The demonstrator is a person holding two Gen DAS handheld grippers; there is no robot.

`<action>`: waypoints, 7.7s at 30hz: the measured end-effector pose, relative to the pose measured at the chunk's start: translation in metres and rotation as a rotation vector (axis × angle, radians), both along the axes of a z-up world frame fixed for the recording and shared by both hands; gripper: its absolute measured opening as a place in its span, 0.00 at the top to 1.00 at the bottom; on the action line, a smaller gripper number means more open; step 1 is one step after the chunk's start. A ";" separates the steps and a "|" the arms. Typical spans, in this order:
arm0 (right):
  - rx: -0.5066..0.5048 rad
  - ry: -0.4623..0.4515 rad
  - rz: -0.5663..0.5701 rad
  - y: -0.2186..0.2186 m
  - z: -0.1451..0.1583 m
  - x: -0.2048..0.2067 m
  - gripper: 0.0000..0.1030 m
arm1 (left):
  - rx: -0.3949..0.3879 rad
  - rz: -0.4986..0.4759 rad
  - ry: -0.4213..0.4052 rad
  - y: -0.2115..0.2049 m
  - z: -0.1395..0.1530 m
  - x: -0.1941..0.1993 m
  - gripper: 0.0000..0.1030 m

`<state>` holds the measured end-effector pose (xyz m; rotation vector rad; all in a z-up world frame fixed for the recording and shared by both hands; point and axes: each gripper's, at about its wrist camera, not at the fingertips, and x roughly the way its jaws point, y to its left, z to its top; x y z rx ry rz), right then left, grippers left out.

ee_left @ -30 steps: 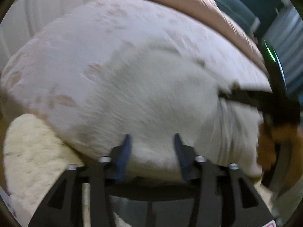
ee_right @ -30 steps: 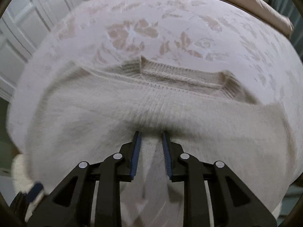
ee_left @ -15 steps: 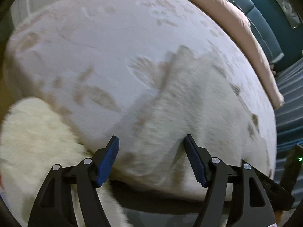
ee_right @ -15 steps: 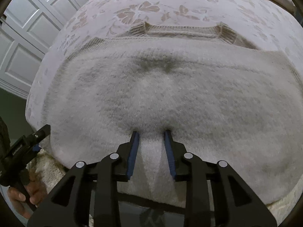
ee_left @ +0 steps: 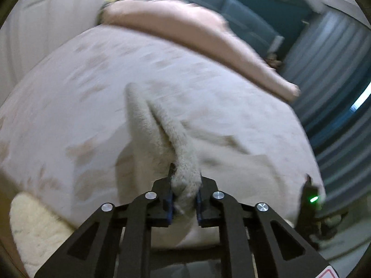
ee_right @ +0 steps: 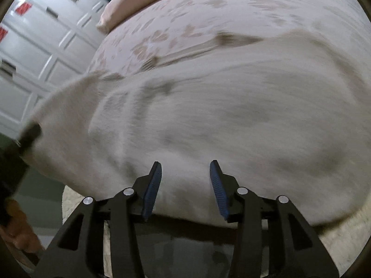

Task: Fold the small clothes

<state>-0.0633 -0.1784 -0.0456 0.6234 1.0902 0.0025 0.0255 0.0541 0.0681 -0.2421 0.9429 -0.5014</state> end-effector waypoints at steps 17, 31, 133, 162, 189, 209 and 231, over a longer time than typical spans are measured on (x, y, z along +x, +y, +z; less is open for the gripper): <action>0.032 -0.059 -0.355 -0.136 0.008 -0.118 0.53 | 0.178 -0.441 0.125 -0.200 -0.099 -0.060 0.82; 0.245 -0.006 -0.098 -0.087 -0.001 0.007 0.24 | 0.300 -0.177 0.144 -0.096 -0.069 -0.071 0.32; 0.005 0.053 0.243 0.005 -0.013 0.016 0.74 | 0.464 0.049 0.187 -0.075 -0.090 -0.040 0.28; 0.083 -0.377 -0.095 -0.124 0.103 -0.056 0.85 | 0.354 -0.075 0.145 -0.119 -0.065 -0.057 0.27; -0.190 -0.091 -0.205 -0.133 0.068 -0.061 0.76 | 0.420 -0.116 0.143 -0.153 -0.074 -0.048 0.27; -0.121 -0.020 -0.111 -0.097 0.038 -0.070 0.75 | 0.438 -0.121 0.137 -0.159 -0.078 -0.046 0.27; -0.128 0.056 -0.197 -0.152 -0.023 -0.047 0.83 | 0.489 -0.159 0.110 -0.200 -0.087 -0.048 0.27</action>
